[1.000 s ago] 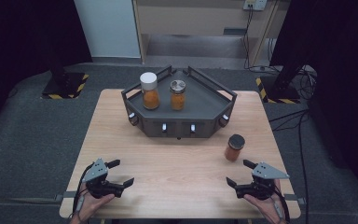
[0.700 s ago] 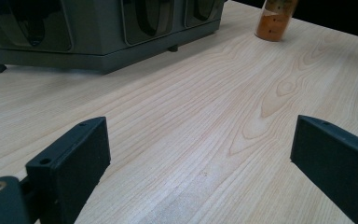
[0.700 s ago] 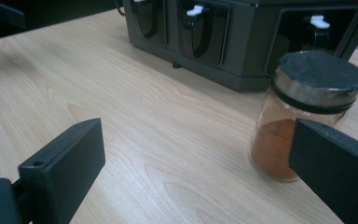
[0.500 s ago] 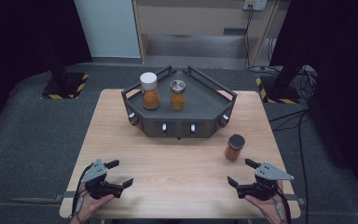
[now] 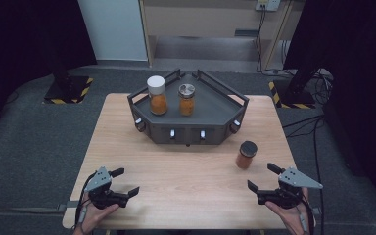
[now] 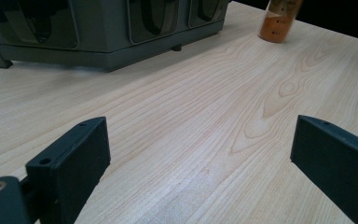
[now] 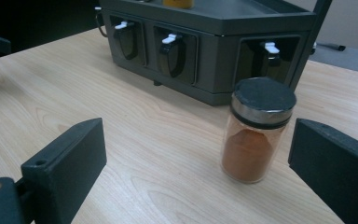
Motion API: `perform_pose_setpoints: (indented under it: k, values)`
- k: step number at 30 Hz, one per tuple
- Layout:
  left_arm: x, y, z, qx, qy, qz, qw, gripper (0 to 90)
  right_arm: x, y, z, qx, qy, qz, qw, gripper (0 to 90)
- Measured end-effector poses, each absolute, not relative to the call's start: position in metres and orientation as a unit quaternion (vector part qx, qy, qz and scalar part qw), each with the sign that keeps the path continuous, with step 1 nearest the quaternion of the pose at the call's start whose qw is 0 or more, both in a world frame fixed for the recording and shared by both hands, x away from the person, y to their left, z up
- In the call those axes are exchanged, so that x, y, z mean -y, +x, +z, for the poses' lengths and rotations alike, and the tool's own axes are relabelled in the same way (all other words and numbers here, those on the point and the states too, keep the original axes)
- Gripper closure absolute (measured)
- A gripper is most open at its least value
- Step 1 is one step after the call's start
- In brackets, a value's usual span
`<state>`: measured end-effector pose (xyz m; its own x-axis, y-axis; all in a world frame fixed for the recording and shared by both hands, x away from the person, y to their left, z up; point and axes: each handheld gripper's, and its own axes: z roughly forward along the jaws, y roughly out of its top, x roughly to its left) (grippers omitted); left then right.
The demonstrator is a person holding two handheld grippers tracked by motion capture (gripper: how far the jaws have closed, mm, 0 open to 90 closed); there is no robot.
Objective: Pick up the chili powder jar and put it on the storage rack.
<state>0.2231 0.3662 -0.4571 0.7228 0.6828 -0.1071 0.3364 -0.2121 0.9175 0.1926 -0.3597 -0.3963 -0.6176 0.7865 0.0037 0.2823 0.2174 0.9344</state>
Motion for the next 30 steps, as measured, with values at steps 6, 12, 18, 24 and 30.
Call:
perform_pose_setpoints:
  k: [6,12,18,24,30]
  values:
    - [-0.367,0.223,-0.457,-0.336,0.760,0.163,0.532,3.9,0.362,0.194,-0.389,-0.738,0.371,0.504,0.253,4.3]
    - [-0.366,0.223,-0.457,-0.336,0.761,0.163,0.531,3.9,0.362,0.200,-0.383,-0.740,0.375,0.497,0.253,4.3]
    - [-0.366,0.223,-0.457,-0.336,0.760,0.164,0.531,3.9,0.362,0.212,-0.379,-0.742,0.386,0.486,0.252,4.6]
    - [-0.366,0.223,-0.457,-0.336,0.760,0.164,0.531,3.9,0.363,0.225,-0.381,-0.739,0.394,0.487,0.249,5.4]
    - [-0.366,0.223,-0.457,-0.337,0.760,0.164,0.531,3.9,0.360,0.236,-0.382,-0.741,0.397,0.482,0.249,5.7]
